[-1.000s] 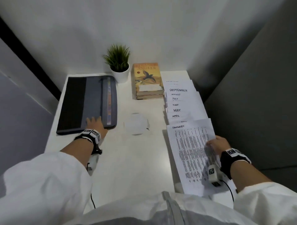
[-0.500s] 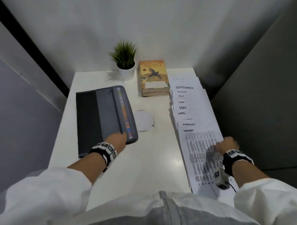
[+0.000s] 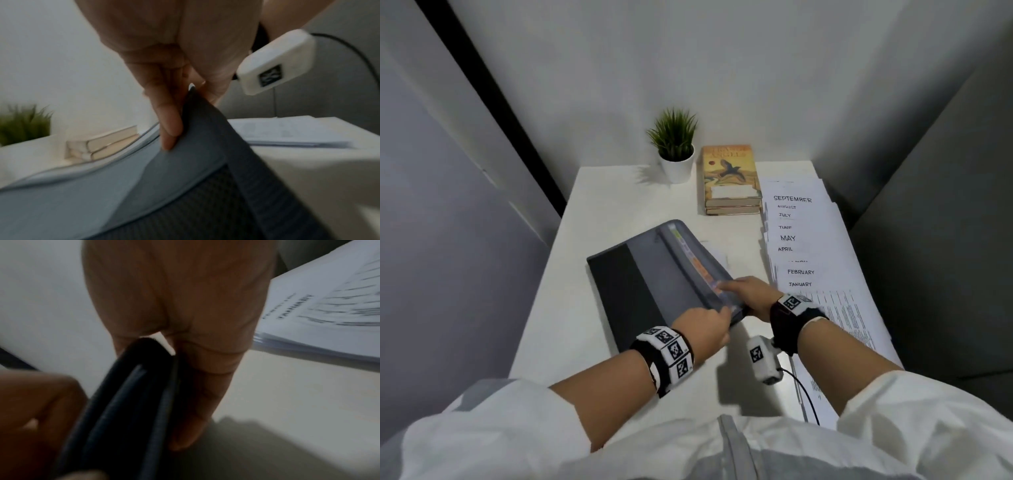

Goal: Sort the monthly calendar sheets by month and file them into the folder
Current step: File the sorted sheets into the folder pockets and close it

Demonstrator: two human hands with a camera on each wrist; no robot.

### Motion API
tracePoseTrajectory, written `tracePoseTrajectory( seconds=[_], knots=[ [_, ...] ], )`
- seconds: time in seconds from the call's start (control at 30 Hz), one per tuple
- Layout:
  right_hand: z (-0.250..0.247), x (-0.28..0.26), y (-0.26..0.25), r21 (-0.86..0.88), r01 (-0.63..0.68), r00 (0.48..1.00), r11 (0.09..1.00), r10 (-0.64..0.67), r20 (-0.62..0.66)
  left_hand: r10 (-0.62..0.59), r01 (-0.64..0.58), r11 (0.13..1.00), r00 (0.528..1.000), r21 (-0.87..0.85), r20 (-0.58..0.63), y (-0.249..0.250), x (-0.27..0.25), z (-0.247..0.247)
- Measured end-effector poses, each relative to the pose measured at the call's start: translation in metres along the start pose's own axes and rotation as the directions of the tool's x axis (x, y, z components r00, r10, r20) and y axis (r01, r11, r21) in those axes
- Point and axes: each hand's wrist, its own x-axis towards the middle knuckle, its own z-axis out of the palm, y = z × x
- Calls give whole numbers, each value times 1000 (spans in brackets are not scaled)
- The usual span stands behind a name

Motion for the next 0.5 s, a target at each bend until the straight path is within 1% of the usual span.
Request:
tracePoseTrajectory(
  seconds=[0.07,0.1,0.13,0.2,0.23,0.27,0.33,0.4,0.43,0.5],
  knots=[
    [-7,-7,-12,-218,101,993,971,-112,-35,5,-4,1000,998,8,-65,9,-6,-6],
    [-14,-12,-18,-280,139,988,950,-154,-33,-18,16,1000,994,-16,-104,11,-8,-10],
    [-22,-18,-25,-314,175,981,933,-191,-20,-57,49,997,988,-60,-144,10,-8,-14],
    [-38,-31,-38,-360,239,967,902,-255,3,-155,112,971,967,-209,-202,0,-9,-28],
    [-45,-37,-45,-400,264,959,878,-283,13,-194,122,950,951,-287,-241,-8,-9,-35],
    [-52,-45,-52,-455,294,948,840,-317,28,-220,119,939,928,-322,-300,-17,-10,-44],
    [-62,-54,-65,-580,342,923,739,-379,62,-228,115,954,877,-276,-423,-41,-8,-62],
    [-66,-64,-76,-674,383,890,632,-448,87,-199,132,978,831,-163,-520,-62,-12,-81],
    [-67,-67,-79,-702,396,873,593,-480,87,-177,138,984,824,-112,-539,-70,-16,-89],
    [-69,-70,-84,-732,405,849,549,-523,77,-151,155,987,827,-38,-541,-78,-24,-96]
  ],
)
